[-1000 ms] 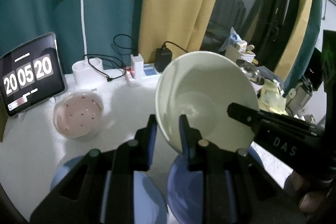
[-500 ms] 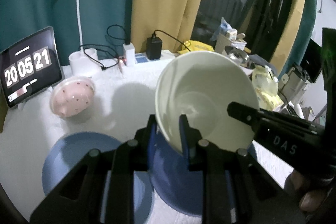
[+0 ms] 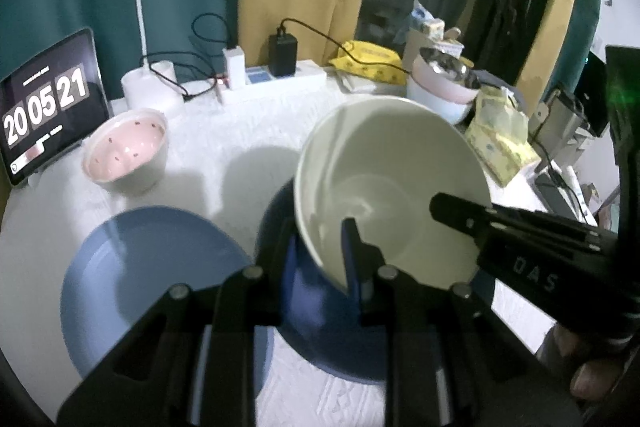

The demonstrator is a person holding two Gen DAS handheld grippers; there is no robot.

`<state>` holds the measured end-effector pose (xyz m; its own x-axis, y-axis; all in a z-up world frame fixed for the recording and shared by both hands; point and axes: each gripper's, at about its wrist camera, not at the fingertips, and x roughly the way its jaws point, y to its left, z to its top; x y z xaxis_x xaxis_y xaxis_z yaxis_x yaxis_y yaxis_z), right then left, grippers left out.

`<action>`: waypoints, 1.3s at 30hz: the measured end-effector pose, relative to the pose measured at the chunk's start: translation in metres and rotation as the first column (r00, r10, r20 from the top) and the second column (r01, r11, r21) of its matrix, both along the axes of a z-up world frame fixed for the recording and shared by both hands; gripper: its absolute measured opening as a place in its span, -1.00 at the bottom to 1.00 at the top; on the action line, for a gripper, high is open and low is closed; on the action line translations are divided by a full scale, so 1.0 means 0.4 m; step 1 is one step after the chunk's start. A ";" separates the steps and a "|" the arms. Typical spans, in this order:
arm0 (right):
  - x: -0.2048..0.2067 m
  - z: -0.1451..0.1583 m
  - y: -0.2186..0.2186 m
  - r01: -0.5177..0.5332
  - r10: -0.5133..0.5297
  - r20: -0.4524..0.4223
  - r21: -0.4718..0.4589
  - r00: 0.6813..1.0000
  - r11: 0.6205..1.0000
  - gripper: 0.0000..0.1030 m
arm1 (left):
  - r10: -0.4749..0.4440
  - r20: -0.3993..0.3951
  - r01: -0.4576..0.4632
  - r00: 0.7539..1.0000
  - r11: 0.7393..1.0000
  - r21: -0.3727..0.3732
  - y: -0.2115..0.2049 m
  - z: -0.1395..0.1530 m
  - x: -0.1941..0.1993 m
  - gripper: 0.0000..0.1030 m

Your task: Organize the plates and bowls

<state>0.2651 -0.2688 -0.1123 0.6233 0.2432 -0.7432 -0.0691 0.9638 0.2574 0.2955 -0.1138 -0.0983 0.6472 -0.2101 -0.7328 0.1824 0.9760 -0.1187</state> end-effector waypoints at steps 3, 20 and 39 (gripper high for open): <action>-0.002 -0.015 -0.003 0.002 -0.002 -0.014 0.001 1.000 1.000 -0.65 | -0.003 -0.013 0.003 1.000 1.000 0.008 -0.003 -0.014 -0.002 -0.58; 0.007 -0.052 0.000 0.003 -0.005 -0.069 -0.024 0.998 1.000 -0.65 | -0.007 -0.070 0.011 0.997 0.998 0.057 -0.018 -0.060 0.000 -0.56; -0.010 -0.027 0.039 -0.047 0.048 0.006 -0.164 0.999 0.985 -0.16 | -0.006 -0.039 0.008 0.999 0.999 0.051 -0.004 -0.031 -0.020 -0.50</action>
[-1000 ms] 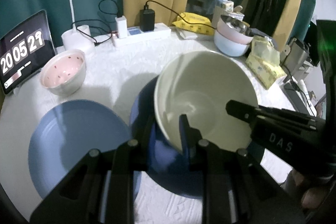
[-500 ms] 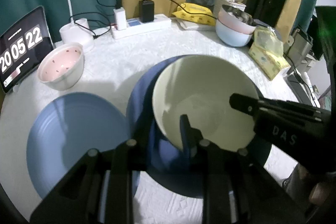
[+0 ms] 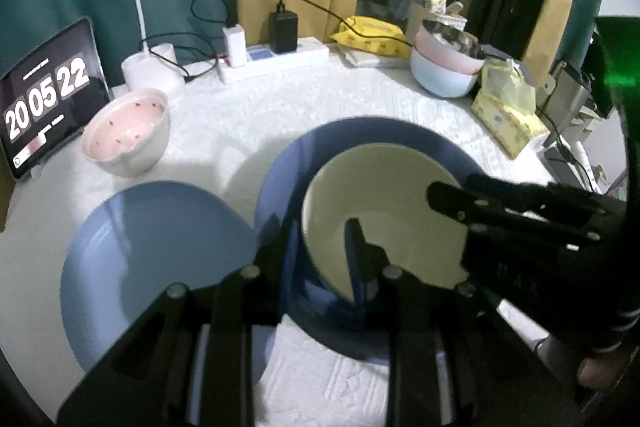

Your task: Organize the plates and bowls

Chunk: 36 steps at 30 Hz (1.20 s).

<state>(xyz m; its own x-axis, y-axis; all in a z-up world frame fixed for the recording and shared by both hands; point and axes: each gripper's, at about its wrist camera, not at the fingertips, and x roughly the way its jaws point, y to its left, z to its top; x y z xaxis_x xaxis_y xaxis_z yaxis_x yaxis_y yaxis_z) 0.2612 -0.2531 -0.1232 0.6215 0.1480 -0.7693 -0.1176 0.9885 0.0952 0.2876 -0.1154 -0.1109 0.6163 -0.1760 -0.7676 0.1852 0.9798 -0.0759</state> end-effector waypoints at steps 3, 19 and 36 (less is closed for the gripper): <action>-0.004 0.021 -0.004 0.008 -0.008 0.029 -0.002 1.000 1.000 -0.15 | 0.007 0.015 -0.007 1.000 1.000 -0.003 0.011 0.014 -0.002 -0.50; -0.002 0.064 0.022 -0.014 0.013 0.063 0.012 0.998 1.000 -0.15 | 0.078 0.054 -0.075 0.995 0.996 -0.056 0.088 0.056 0.001 -0.40; 0.016 0.089 0.106 -0.062 0.062 0.073 -0.006 0.995 0.998 -0.15 | 0.149 0.105 -0.138 0.983 0.985 -0.103 0.188 0.085 0.007 -0.12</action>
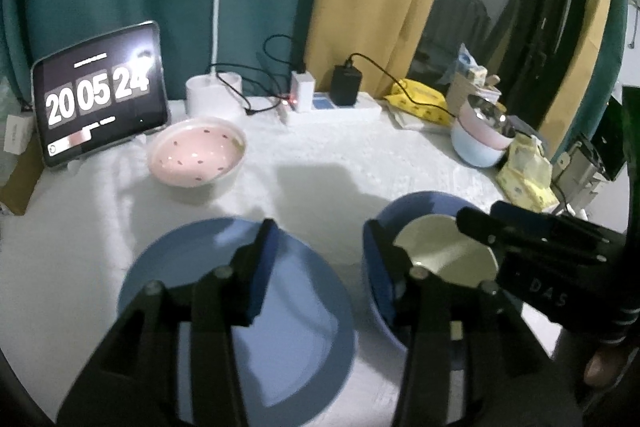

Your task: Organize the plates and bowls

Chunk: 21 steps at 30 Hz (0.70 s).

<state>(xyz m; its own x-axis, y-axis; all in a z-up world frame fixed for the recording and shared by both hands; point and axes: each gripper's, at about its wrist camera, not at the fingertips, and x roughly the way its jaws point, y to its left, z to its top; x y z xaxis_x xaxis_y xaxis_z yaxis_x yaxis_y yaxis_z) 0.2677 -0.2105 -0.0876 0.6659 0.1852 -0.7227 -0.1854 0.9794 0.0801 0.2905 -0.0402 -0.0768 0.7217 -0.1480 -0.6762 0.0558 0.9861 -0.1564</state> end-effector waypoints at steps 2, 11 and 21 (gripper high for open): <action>0.000 0.002 0.012 -0.007 0.007 0.003 -0.003 1.000 1.000 -0.15 | 0.011 0.005 -0.011 1.000 1.000 0.001 0.012 0.002 0.001 -0.12; 0.014 0.013 0.066 -0.042 0.042 0.008 -0.014 0.999 0.999 -0.15 | 0.040 0.021 -0.040 0.999 0.999 -0.004 0.067 0.012 -0.001 -0.12; 0.031 0.018 0.132 -0.077 0.077 0.008 -0.026 0.997 0.997 -0.15 | 0.071 0.035 -0.070 0.997 0.997 -0.009 0.129 0.019 0.005 -0.12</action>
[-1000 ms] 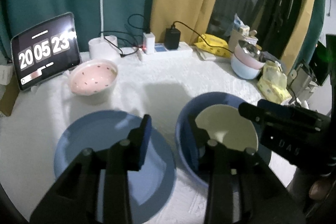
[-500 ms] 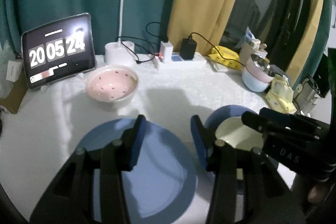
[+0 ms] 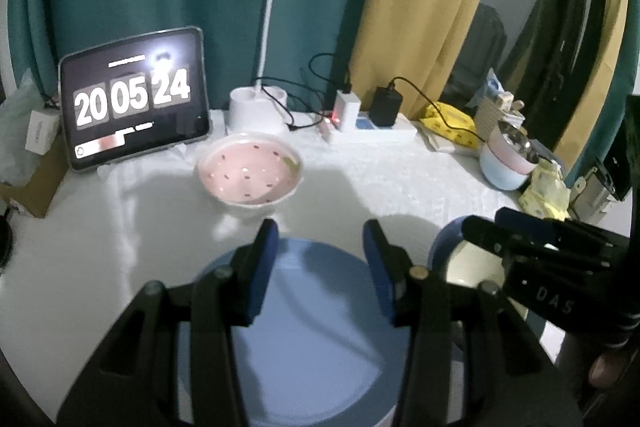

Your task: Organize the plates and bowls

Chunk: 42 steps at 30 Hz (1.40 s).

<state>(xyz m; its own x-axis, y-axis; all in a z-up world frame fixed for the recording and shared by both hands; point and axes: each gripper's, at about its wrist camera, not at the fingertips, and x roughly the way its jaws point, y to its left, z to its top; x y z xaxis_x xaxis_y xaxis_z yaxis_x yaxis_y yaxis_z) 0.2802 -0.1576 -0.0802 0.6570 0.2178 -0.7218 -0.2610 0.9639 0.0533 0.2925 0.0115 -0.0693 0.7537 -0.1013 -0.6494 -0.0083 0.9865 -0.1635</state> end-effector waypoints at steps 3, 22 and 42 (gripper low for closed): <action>0.007 0.001 0.016 -0.010 0.010 0.000 -0.004 1.000 1.000 -0.15 | 0.009 0.004 -0.009 1.000 1.000 -0.004 0.020 0.001 0.007 -0.11; 0.079 0.012 0.131 -0.071 0.071 0.001 -0.026 0.997 0.997 -0.15 | 0.044 0.011 -0.044 0.999 0.999 -0.026 0.140 -0.007 0.060 -0.04; 0.168 -0.019 0.254 -0.085 0.084 -0.029 -0.047 0.996 0.995 -0.15 | 0.070 -0.031 -0.071 0.997 0.996 -0.062 0.264 -0.057 0.151 -0.03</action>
